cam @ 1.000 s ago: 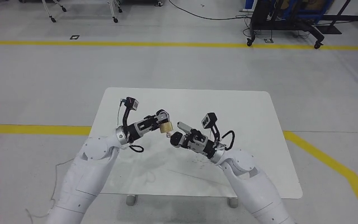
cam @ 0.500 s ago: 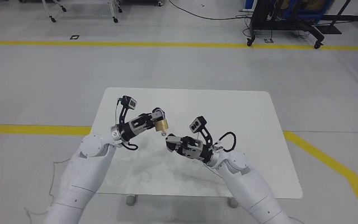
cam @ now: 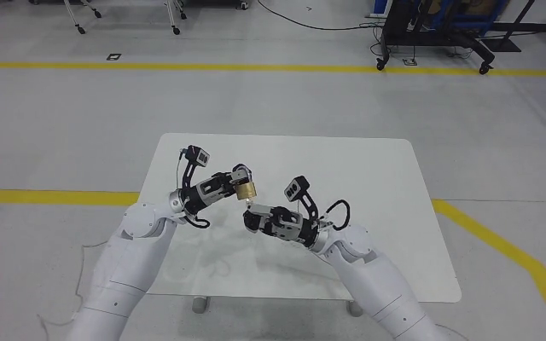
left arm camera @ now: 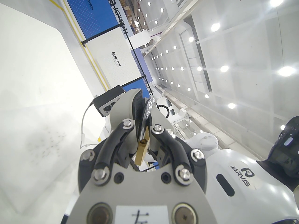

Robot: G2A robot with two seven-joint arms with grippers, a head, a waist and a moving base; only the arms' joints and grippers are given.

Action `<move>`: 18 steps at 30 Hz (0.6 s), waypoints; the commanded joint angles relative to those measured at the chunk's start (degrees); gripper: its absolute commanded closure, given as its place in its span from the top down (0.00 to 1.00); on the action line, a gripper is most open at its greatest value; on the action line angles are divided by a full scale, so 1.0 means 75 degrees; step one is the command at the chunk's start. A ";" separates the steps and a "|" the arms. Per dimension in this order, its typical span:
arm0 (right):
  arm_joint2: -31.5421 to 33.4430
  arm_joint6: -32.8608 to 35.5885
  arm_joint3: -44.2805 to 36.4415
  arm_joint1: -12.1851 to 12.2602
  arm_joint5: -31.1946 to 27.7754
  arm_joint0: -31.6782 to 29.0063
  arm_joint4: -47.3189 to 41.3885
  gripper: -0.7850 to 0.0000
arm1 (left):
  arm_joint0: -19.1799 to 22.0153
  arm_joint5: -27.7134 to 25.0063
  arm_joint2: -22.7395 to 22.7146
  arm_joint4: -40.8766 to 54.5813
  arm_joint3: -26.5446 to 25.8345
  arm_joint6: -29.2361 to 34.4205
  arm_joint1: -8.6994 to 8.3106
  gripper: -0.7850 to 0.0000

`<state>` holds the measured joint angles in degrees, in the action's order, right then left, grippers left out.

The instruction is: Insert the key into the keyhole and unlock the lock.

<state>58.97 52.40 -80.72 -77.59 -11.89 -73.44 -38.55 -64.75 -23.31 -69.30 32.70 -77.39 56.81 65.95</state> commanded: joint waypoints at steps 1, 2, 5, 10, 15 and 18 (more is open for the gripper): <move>-0.0038 -0.0228 0.0045 -0.0011 -0.0115 0.0056 0.0207 0.31 | 0.0017 0.0004 0.0013 -0.0009 0.0011 0.0048 0.0002 0.00; -0.0071 -0.0299 0.0053 -0.0018 -0.0154 0.0071 0.0275 0.32 | 0.0026 -0.0003 0.0012 -0.0012 0.0022 0.0060 0.0003 0.00; -0.0127 -0.0470 0.0059 -0.0033 -0.0282 0.0097 0.0411 0.29 | 0.0043 -0.0005 0.0023 0.0006 0.0042 0.0108 0.0006 0.00; -0.0155 -0.0650 0.0047 -0.0049 -0.0462 0.0098 0.0452 0.00 | 0.0064 0.0007 0.0048 0.0000 0.0056 0.0170 0.0012 0.00; -0.0100 -0.0040 0.0061 -0.0053 -0.0342 0.0054 -0.0385 0.00 | 0.0069 -0.0008 0.0053 -0.0001 0.0055 0.0206 0.0015 0.00; -0.0013 0.0444 0.0106 -0.0051 0.0017 0.0030 -0.1171 0.00 | 0.0068 -0.0036 0.0053 0.0007 0.0052 0.0232 0.0016 0.00</move>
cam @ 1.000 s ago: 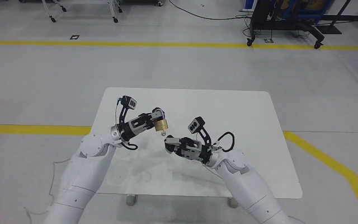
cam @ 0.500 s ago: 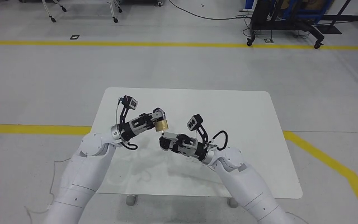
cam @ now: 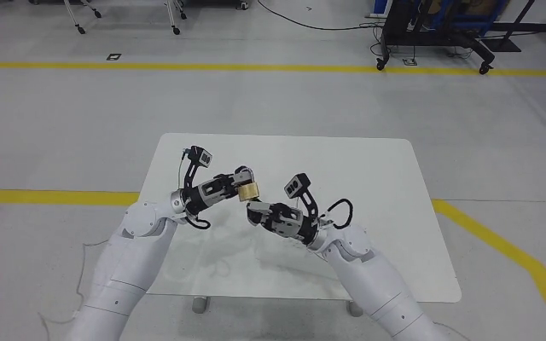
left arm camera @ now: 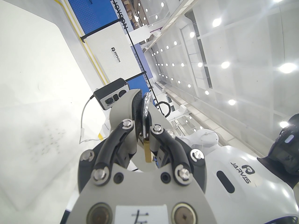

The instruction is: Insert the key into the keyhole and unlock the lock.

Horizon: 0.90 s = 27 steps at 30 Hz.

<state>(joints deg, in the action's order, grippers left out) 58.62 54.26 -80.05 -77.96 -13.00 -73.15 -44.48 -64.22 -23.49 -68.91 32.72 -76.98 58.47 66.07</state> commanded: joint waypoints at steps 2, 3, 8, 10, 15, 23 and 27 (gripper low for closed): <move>0.0120 0.0514 0.0081 0.0002 0.0448 0.0001 -0.0915 0.00 | -0.0006 -0.0042 0.0003 0.0005 -0.0010 0.0024 0.0002 0.00; 0.0152 0.0652 0.0106 0.0003 0.0574 0.0006 -0.1118 0.00 | -0.0008 -0.0055 0.0002 0.0003 -0.0010 0.0028 0.0003 0.00; 0.0290 0.1255 0.0257 0.0009 0.1153 0.0045 -0.1969 0.00 | -0.0017 -0.0083 -0.0014 0.0012 -0.0014 0.0062 0.0001 0.00; 0.0312 0.1265 0.0294 0.0011 0.1170 0.0058 -0.1977 0.00 | -0.0022 -0.0093 -0.0013 0.0018 -0.0017 0.0074 0.0001 0.00; 0.0312 0.1091 0.0314 0.0018 0.1126 0.0090 -0.1727 0.00 | -0.0027 -0.0071 -0.0015 0.0000 -0.0019 0.0071 0.0001 0.00; 0.0507 0.0655 0.0238 0.0096 0.1028 0.0014 -0.1058 0.69 | -0.0008 0.0201 -0.0040 -0.0321 0.0018 -0.0336 -0.0005 0.00; 0.1013 0.0710 -0.0126 0.0222 0.0917 -0.0264 -0.0942 1.00 | -0.0043 0.0278 0.0065 -0.1282 -0.0167 -0.0988 -0.0006 0.00</move>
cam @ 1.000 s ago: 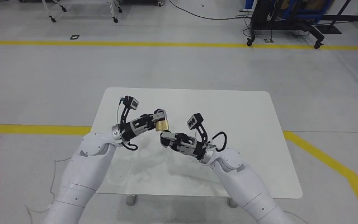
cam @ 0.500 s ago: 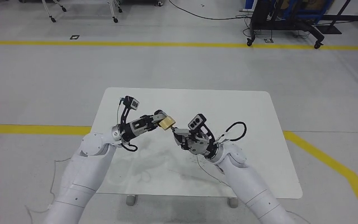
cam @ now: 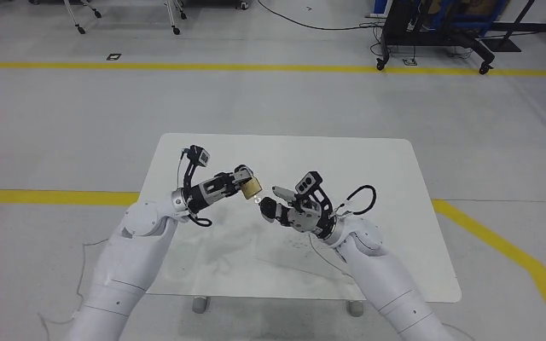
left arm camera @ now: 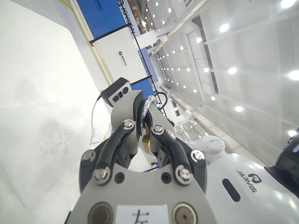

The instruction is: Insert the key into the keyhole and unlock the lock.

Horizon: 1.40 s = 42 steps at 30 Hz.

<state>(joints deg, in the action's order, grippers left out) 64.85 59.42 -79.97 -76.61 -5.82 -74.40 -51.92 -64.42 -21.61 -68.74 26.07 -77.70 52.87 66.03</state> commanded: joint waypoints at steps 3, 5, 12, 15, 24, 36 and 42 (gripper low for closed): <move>0.0800 0.0075 -0.0631 0.0171 -0.0178 -0.0469 0.0046 1.00 | -0.0083 0.0211 0.0231 -0.1387 -0.0307 -0.0829 0.0007 0.00; 0.1275 0.0048 -0.0973 0.0248 -0.0232 -0.0758 -0.0147 1.00 | -0.0110 0.0493 0.0422 -0.1869 -0.0425 -0.1116 0.0029 0.00; 0.2477 -0.0336 -0.1990 0.0392 -0.0548 -0.1537 -0.0632 1.00 | 0.0259 0.1922 0.1429 -0.3141 -0.0286 -0.1498 0.0203 0.00; 0.2536 -0.0376 -0.2062 0.0398 -0.0579 -0.1596 -0.0644 1.00 | 0.0550 0.2771 0.1967 -0.3703 0.0003 -0.1496 0.0317 0.00; 0.2536 -0.0376 -0.2062 0.0398 -0.0579 -0.1596 -0.0644 1.00 | 0.1402 0.3899 0.3358 -0.4352 0.1079 -0.1533 0.0800 0.00; 0.2543 -0.0428 -0.2067 0.0397 -0.0582 -0.1596 -0.0640 1.00 | 0.1845 0.3850 0.3539 -0.4201 0.1685 -0.1575 0.1071 1.00; 0.3113 -0.0605 -0.2483 0.0431 -0.1019 -0.1708 -0.0904 1.00 | 0.1320 0.2914 0.2698 -0.4898 0.0732 -0.2379 0.0743 1.00</move>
<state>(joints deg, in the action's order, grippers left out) 86.81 55.00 -97.87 -73.47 -12.78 -86.90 -58.03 -53.17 1.85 -46.53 -9.02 -70.11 37.02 72.33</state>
